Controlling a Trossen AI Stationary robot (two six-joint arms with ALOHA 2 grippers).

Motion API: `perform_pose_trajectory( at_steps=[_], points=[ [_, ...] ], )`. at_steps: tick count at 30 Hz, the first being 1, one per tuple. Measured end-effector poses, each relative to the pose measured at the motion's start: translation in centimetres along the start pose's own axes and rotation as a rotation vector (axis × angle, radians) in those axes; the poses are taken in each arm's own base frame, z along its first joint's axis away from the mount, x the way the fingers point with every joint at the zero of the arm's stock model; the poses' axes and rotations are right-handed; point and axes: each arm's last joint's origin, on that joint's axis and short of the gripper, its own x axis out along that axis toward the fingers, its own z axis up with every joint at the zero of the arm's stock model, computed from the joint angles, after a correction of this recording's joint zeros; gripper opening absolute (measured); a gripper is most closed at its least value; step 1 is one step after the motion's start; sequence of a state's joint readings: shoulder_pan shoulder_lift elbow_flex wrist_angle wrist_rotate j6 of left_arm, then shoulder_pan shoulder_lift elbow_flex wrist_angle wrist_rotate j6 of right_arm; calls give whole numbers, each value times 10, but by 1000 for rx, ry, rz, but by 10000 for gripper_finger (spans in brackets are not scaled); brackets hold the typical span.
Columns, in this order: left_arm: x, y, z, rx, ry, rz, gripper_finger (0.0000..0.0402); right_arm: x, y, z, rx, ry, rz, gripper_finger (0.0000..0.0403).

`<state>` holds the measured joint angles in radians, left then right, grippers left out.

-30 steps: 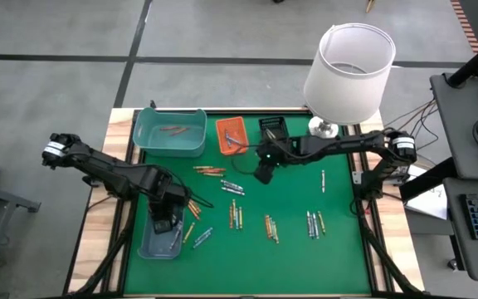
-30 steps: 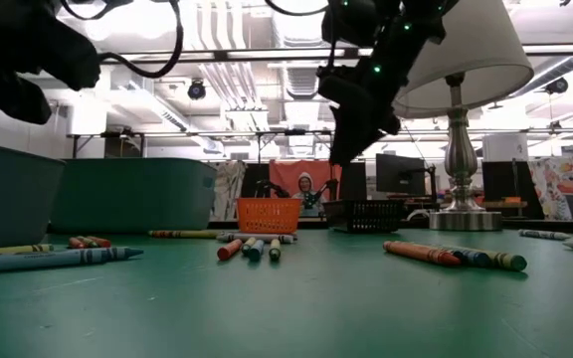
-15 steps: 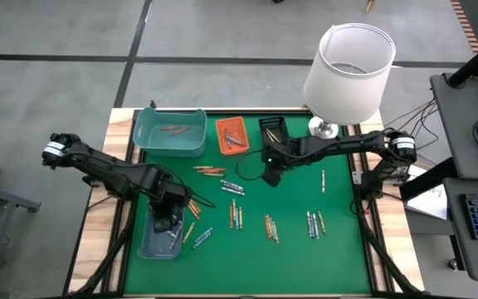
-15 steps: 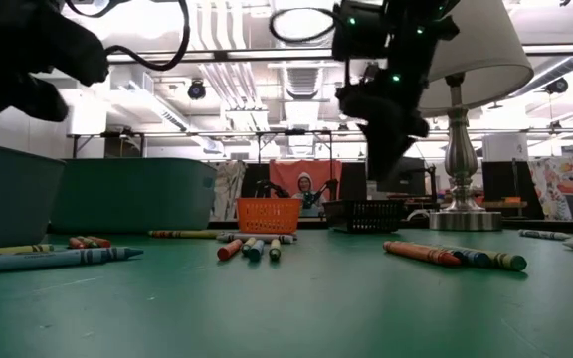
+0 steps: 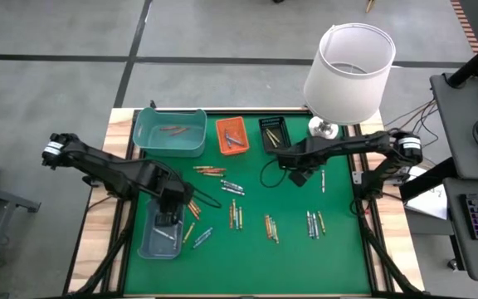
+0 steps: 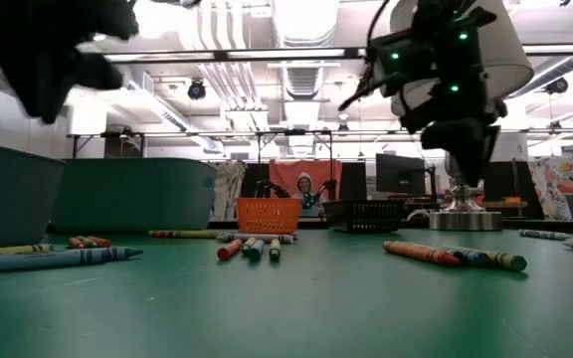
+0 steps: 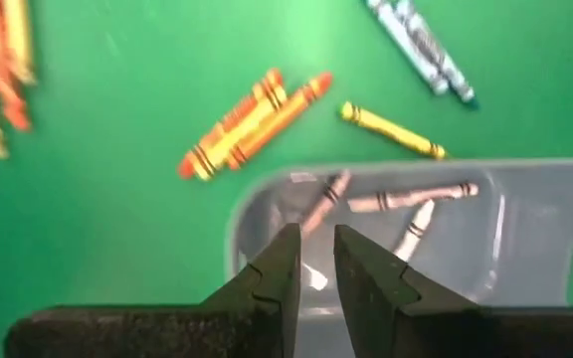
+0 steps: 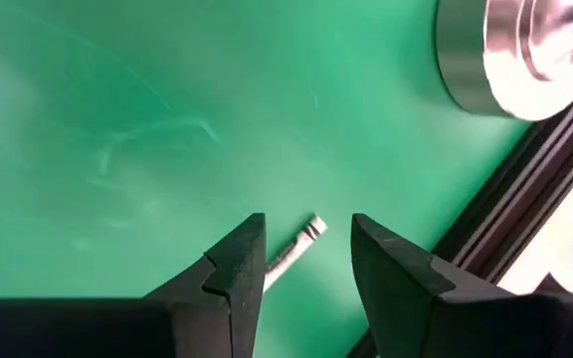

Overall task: Sort crayons
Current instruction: Put the orange crayon into the green bin

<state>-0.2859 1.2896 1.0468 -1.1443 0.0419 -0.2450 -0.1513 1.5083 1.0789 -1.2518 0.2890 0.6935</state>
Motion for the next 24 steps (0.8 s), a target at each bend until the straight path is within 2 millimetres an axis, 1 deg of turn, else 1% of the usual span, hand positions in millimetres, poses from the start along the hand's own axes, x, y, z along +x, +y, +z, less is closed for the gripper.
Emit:
perform_pose_trajectory(
  at_steps=[3, 5, 8, 11, 13, 15, 18, 20, 24],
  points=[
    [-12, 0, 7, 83, -66, 55, 48, 2, -4, -5, 6, -25, 21, 139],
    [-18, 0, 13, 138, -121, 104, 48, 3, -1, -3, -15, -86, 68, 139],
    [-25, -1, 24, 210, -237, 177, 48, 4, 10, 5, -57, -211, 193, 137],
    [-27, -2, 35, 284, -349, 199, 48, 0, 28, 20, -121, -366, 375, 132],
    [-26, -2, 40, 337, -402, 211, 48, -4, 40, 30, -176, -495, 488, 127],
    [-22, -1, 43, 377, -441, 220, 48, -9, 53, 38, -239, -626, 566, 123],
    [-17, 0, 46, 391, -478, 226, 48, -19, 68, 46, -306, -791, 636, 115],
    [-15, 1, 45, 361, -465, 222, 48, -25, 75, 49, -345, -852, 648, 111],
    [-10, 9, 45, 290, -419, 229, 48, -33, 82, 51, -408, -903, 636, 104]
  ],
)
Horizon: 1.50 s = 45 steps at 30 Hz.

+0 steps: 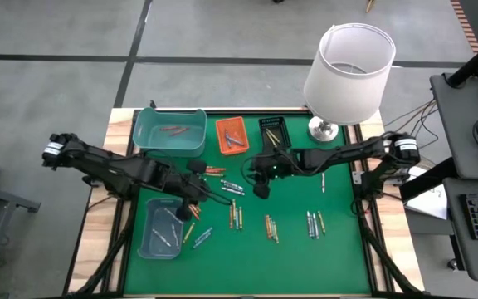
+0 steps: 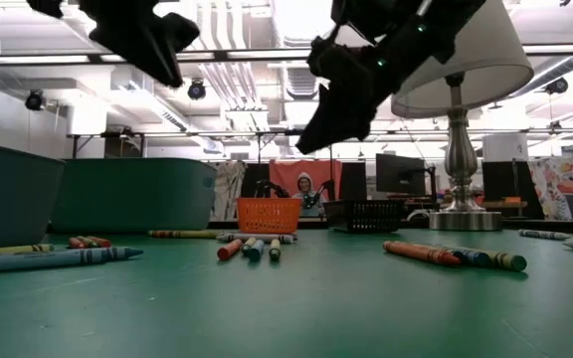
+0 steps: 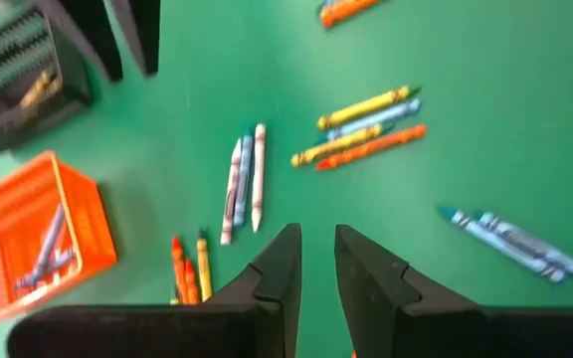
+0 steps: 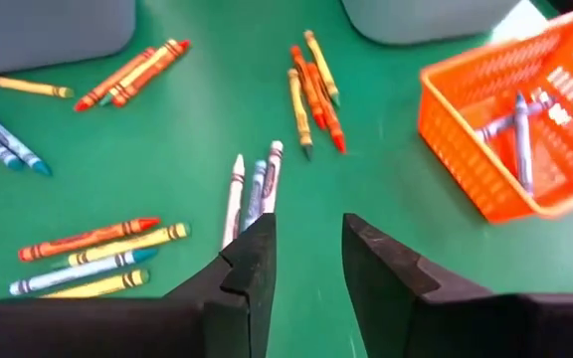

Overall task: Sort crayons
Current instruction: Put the orange crayon into the green bin

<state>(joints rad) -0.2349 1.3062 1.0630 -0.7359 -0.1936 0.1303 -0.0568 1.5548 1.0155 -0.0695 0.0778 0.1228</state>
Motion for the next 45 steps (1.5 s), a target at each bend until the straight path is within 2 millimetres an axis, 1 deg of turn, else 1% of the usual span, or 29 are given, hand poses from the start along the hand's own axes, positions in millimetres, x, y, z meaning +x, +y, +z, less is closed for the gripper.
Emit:
perform_pose_trajectory(
  at_steps=[3, 8, 13, 17, 23, 27, 34, 36, 39, 45],
  points=[
    [15, 5, -2, -17, 60, 9, 48, 1, 1, 4, -26, -9, 1, 101],
    [50, 10, -6, -11, 183, -37, 39, 0, 1, 5, -31, 2, 0, 100],
    [82, 13, -12, 2, 287, -87, 37, 0, 0, -2, -34, 67, -7, 100],
    [98, 13, -16, 5, 330, -150, 37, 0, -1, -7, -35, 107, -11, 100],
    [110, 10, -25, 11, 429, -180, 37, 0, -1, -9, -27, 116, -13, 100],
    [118, 9, -27, -10, 457, -184, 37, 0, -1, -9, -27, 116, -13, 100],
    [118, 8, -29, -38, 474, -184, 37, 0, -1, -8, -26, 107, -12, 100],
    [116, 7, -30, -54, 488, -216, 38, 0, -1, -8, -22, 105, -12, 100],
    [115, 6, -31, -71, 502, -262, 48, 0, -1, -8, -12, 105, -13, 100],
    [114, 5, -32, -62, 506, -266, 86, 0, -1, -7, -11, 95, -12, 100]
  ],
)
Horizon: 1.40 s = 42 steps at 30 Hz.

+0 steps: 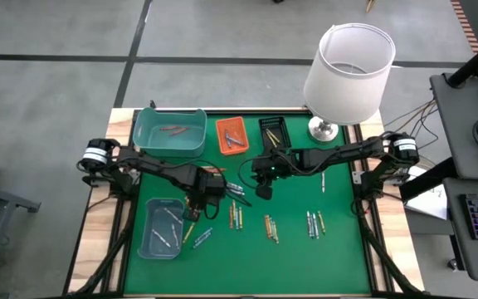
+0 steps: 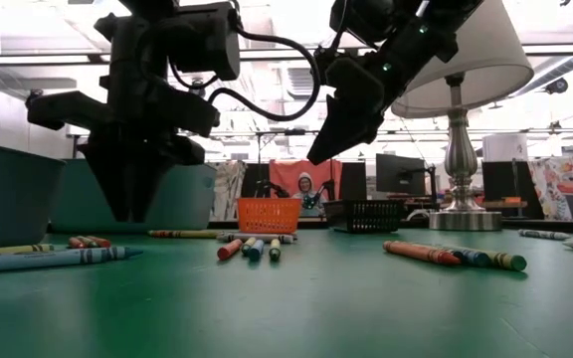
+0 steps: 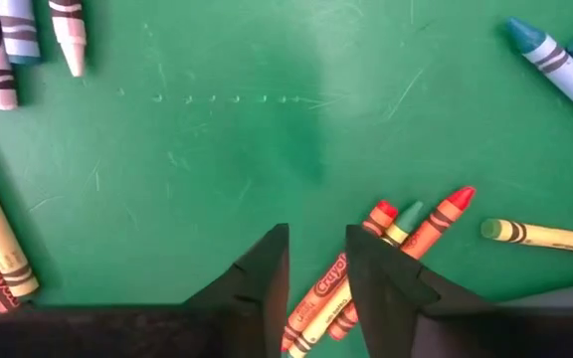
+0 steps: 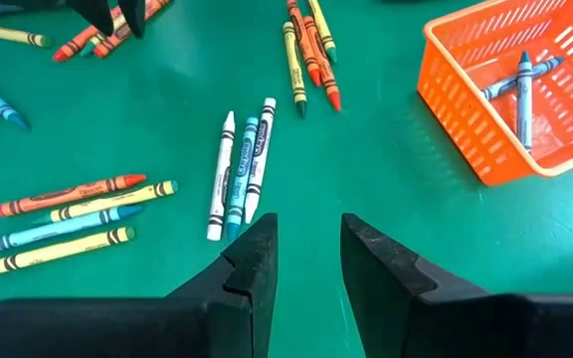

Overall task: Sort crayons
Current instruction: Put the orange crayon into the green bin

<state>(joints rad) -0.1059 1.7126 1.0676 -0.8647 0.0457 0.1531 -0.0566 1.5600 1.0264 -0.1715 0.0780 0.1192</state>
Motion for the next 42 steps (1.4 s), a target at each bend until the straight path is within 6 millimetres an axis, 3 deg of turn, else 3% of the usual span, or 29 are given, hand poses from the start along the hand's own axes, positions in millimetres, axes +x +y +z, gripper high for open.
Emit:
perform_pose_trajectory(
  at_steps=[8, 42],
  points=[
    [0, 0, 0, -24, -4, 1, 122, 0, 0, 0, 0, -2, 0, 100],
    [15, -4, -10, -30, 29, -31, 123, 0, 0, 1, 14, -6, 0, 100]
  ],
)
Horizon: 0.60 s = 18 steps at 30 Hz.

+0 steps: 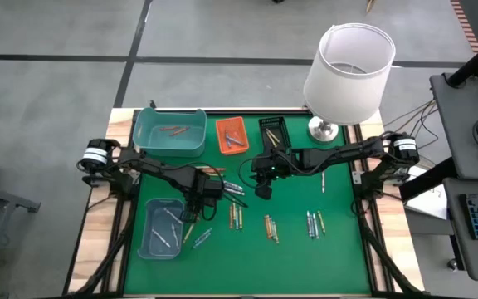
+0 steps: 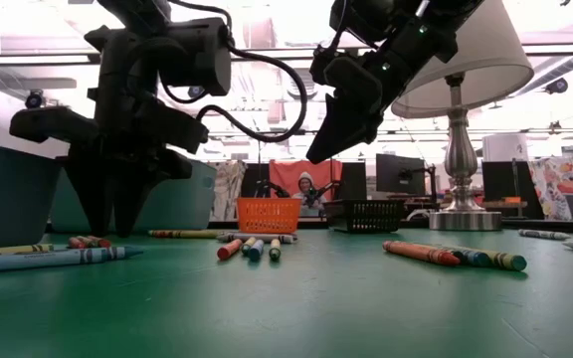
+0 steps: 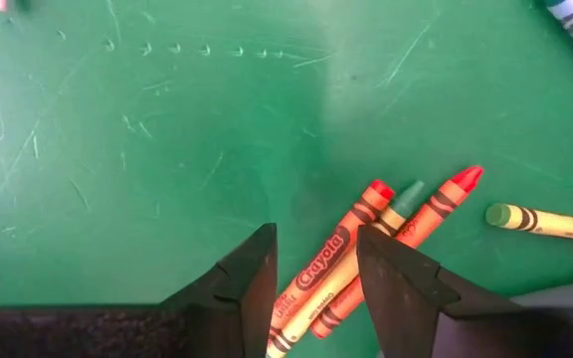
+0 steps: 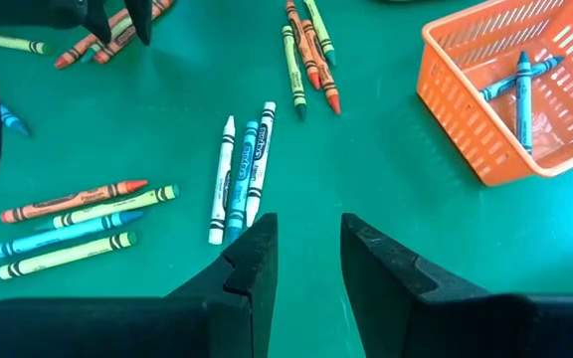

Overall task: Sort crayons
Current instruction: Put the orange crayon into the green bin

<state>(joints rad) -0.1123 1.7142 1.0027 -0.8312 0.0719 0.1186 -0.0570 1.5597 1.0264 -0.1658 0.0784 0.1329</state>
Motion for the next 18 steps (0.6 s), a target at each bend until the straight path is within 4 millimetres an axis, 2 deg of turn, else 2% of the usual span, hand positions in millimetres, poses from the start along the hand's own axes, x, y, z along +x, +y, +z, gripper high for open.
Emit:
perform_pose_trajectory(
  at_steps=[18],
  points=[
    [1, 1, -1, 83, 3, 23, 123, 0, -1, 0, -10, 0, -2, 100]
  ],
)
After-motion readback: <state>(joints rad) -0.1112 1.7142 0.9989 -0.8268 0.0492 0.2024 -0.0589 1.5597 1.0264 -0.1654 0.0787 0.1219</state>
